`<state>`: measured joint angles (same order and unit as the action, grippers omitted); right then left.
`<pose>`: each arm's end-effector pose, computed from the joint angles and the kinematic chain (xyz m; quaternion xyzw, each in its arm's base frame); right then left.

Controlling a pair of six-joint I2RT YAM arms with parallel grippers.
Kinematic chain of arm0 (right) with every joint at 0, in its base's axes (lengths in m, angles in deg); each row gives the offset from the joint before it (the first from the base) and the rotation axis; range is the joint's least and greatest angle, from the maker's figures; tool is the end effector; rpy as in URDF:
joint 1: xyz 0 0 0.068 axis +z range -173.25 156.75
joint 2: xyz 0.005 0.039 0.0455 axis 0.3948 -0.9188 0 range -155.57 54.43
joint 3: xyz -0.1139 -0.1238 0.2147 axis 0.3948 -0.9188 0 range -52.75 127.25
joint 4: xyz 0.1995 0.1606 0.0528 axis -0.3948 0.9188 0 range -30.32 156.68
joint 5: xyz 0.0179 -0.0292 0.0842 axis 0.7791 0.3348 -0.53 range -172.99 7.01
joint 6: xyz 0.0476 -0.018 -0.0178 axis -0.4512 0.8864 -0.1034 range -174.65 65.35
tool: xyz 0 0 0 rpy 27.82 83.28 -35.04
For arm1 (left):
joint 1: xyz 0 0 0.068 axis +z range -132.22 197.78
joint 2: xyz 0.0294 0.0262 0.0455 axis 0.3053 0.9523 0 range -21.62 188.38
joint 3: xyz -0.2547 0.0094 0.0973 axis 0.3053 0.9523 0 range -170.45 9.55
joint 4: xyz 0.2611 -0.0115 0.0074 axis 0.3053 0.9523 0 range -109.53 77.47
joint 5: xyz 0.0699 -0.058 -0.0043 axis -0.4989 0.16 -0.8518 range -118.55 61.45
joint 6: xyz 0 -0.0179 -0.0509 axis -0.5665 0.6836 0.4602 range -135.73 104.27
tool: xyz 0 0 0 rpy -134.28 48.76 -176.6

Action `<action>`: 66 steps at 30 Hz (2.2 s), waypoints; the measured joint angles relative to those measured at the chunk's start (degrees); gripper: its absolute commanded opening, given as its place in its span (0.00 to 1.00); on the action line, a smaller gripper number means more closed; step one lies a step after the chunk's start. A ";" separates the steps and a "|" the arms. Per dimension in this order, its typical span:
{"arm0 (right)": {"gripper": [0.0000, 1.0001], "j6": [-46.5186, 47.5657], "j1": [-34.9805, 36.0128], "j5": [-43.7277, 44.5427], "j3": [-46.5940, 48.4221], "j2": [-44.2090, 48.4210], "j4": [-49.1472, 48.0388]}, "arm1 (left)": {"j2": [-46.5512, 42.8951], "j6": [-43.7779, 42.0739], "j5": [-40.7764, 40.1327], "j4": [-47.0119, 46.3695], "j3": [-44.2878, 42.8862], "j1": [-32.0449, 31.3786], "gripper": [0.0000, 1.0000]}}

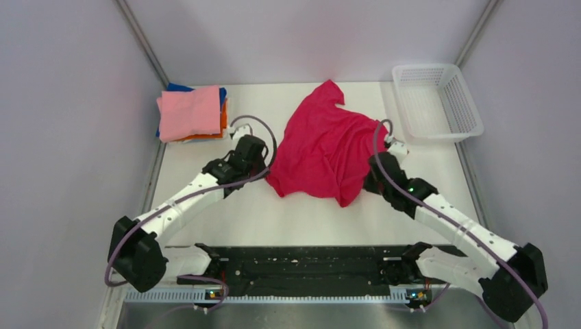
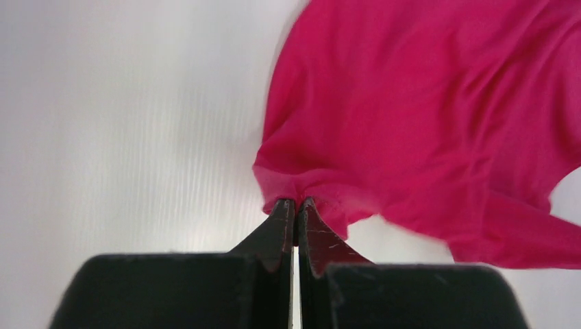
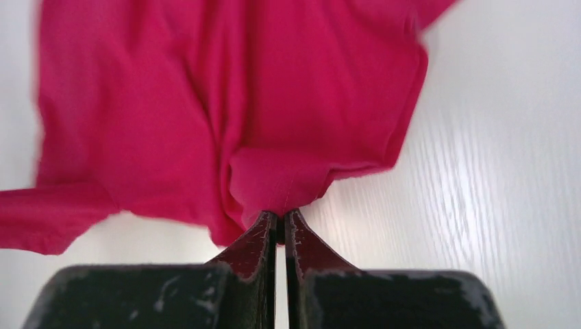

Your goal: Fold and stack the t-shirts

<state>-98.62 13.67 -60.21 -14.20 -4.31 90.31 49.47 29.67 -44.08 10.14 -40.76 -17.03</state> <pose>0.1691 0.1098 0.2280 0.1228 0.9177 0.0716 0.3709 0.2139 -0.1371 0.2488 -0.1316 0.9242 -0.1187 0.3383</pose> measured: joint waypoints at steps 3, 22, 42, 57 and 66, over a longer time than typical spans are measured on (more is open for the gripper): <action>0.00 4.11 -5.14 0.33 5.16 3.76 -3.67 | 0.00 -2.36 -3.98 -1.44 -7.89 1.44 0.00; 0.00 23.37 -11.72 -4.57 41.24 12.74 -7.19 | -12.07 -32.39 -19.61 -13.55 -45.79 3.02 0.00; 0.00 22.36 -11.72 -28.98 55.82 19.39 -2.58 | -20.94 -38.99 -0.90 -8.13 -68.22 3.02 0.00; 0.00 20.13 -11.72 2.40 27.39 16.85 -5.92 | -6.49 -39.01 -18.82 -21.31 -33.16 6.71 0.00; 0.00 18.71 -18.29 7.15 8.76 -11.21 -19.93 | 27.36 -30.42 -14.47 -22.03 -25.66 17.09 0.00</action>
<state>-79.91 -4.62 -53.06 -5.44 -15.52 70.38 76.84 -0.75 -58.55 -11.89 -66.42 0.06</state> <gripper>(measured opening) 0.015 0.021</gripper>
